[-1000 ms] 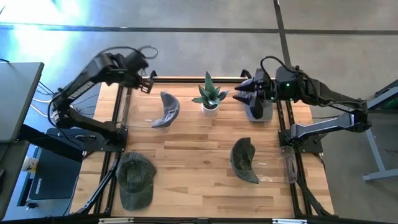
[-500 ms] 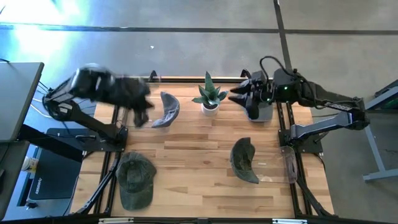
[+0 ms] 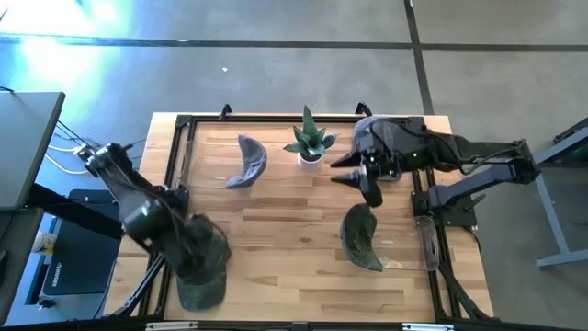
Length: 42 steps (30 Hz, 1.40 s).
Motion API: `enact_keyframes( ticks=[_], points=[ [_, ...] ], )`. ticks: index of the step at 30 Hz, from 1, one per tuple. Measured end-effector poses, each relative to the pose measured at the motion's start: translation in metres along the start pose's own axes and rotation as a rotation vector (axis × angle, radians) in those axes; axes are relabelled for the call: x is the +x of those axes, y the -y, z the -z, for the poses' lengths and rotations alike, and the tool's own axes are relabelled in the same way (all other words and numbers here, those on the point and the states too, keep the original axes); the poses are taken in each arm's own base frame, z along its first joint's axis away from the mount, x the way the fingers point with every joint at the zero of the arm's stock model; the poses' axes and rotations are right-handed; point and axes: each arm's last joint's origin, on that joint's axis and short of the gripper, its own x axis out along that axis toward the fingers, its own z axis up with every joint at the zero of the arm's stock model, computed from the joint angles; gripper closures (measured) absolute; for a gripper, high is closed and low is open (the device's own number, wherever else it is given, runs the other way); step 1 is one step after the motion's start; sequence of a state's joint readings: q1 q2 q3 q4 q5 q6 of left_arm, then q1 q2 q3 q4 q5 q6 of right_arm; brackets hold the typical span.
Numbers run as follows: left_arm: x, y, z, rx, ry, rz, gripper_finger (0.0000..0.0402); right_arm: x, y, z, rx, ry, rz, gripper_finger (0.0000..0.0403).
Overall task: Pick & Place hat
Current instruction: Put the black cap into the right transparent bin
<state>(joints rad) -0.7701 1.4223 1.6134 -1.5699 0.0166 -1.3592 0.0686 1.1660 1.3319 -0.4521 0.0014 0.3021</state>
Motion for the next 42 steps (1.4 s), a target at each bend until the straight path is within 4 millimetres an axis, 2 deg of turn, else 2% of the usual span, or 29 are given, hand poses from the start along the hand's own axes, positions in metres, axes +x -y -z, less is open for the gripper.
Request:
enact_keyframes(
  ticks=[3,7,11,14,18,23,29,31,33,38,42],
  points=[
    [0.031,-0.002,0.018,-0.131,-0.119,-0.113,0.0353,0.0,-0.013,0.005,-0.023,-0.024,-0.052,0.0219],
    [0.061,-0.013,0.031,-0.28,-0.127,-0.255,0.0276,-0.002,-0.033,0.013,-0.031,-0.059,-0.127,0.0219],
    [0.078,-0.028,0.032,-0.367,-0.037,-0.332,0.0184,-0.006,-0.05,0.02,-0.069,-0.068,-0.152,0.0219],
    [0.091,-0.041,0.026,-0.398,-0.033,-0.382,0.0119,-0.008,-0.059,0.023,-0.084,-0.057,-0.138,0.0219],
    [0.114,-0.048,0.019,-0.348,-0.103,-0.404,0.0071,-0.01,-0.065,0.024,-0.103,-0.045,-0.154,0.0219],
    [0.142,-0.055,0.014,-0.211,-0.204,-0.349,0.0063,-0.012,-0.07,0.025,-0.108,-0.049,-0.174,0.0219],
    [0.165,-0.076,0.013,-0.244,-0.245,-0.436,0.0063,-0.012,-0.071,0.025,-0.111,-0.047,-0.182,0.0219],
    [0.173,-0.078,0.012,-0.247,-0.25,-0.408,0.0065,-0.012,-0.071,0.026,-0.109,-0.052,-0.196,0.0219],
    [0.183,-0.074,0.01,-0.207,-0.253,-0.304,0.0075,-0.012,-0.071,0.026,-0.108,-0.057,-0.21,0.0219],
    [0.201,-0.061,0.006,-0.159,-0.203,-0.077,0.0136,-0.013,-0.073,0.027,-0.112,-0.067,-0.221,0.0219],
    [0.203,-0.054,0.002,-0.151,-0.107,-0.004,0.0227,-0.013,-0.074,0.03,-0.119,-0.087,-0.221,0.0219]
  ],
)
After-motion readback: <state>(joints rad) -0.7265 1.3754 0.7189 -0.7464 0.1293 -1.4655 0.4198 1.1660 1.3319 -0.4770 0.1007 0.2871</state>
